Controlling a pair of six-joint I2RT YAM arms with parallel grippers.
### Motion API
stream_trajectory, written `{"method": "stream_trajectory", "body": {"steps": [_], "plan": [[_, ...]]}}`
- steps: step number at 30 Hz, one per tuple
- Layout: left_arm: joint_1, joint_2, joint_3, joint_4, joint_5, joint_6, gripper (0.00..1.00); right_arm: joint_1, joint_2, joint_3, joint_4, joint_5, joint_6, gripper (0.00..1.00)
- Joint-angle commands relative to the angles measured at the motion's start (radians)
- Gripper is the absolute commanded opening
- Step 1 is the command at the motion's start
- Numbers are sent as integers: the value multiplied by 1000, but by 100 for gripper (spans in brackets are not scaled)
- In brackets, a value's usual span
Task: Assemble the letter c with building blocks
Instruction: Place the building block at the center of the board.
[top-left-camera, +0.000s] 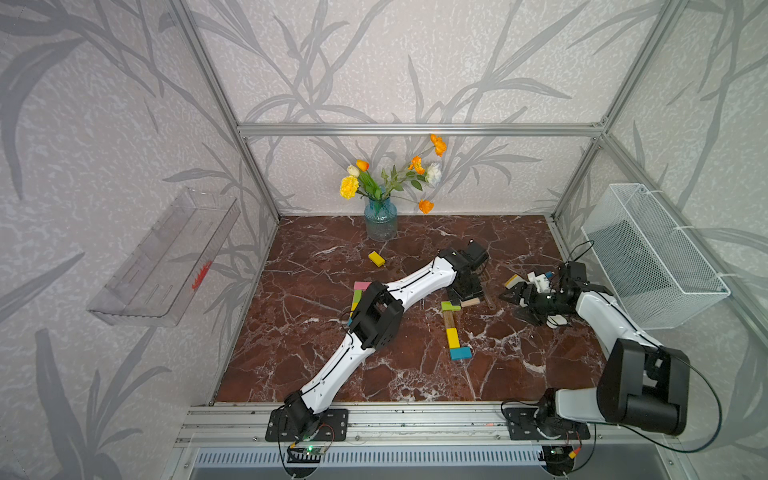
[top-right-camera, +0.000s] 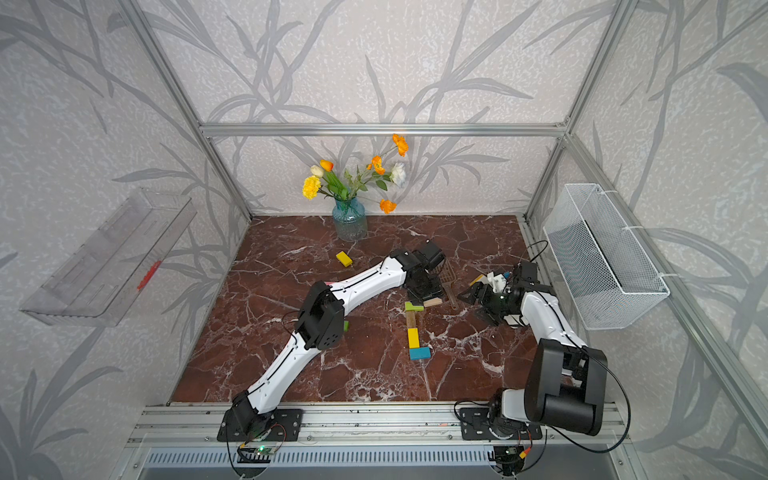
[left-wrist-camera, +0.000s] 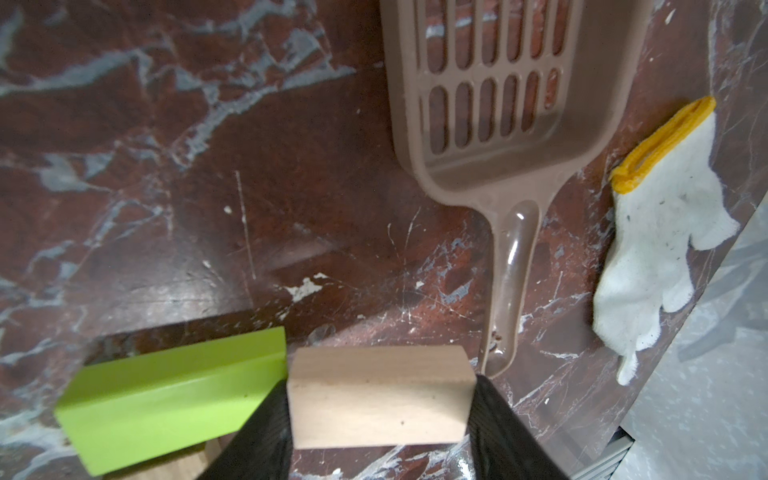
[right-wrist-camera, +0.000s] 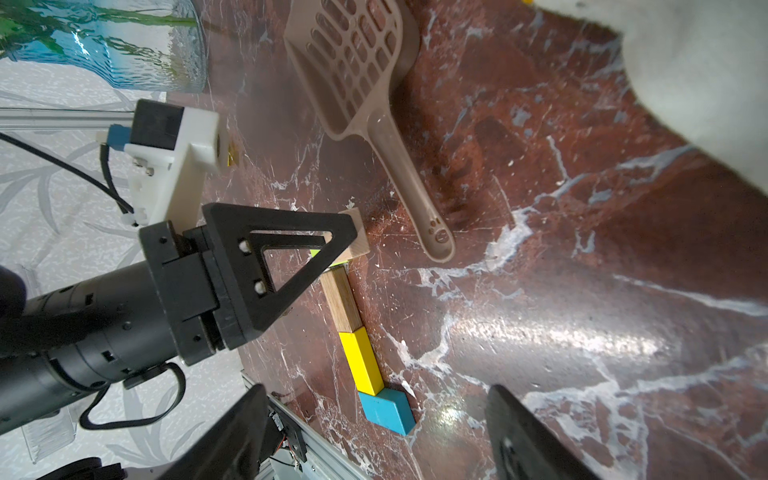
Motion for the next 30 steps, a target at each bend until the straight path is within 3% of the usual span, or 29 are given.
{"method": "stream_trajectory", "body": {"steps": [1,30], "plan": [[-4,15,34,-8,-1,-5,61,-7,-7,-8,-11,-18,-16,82],[-4,33,73,-38,13,-7,67,-13,-4,-5,-12,-23,-24,83]]}}
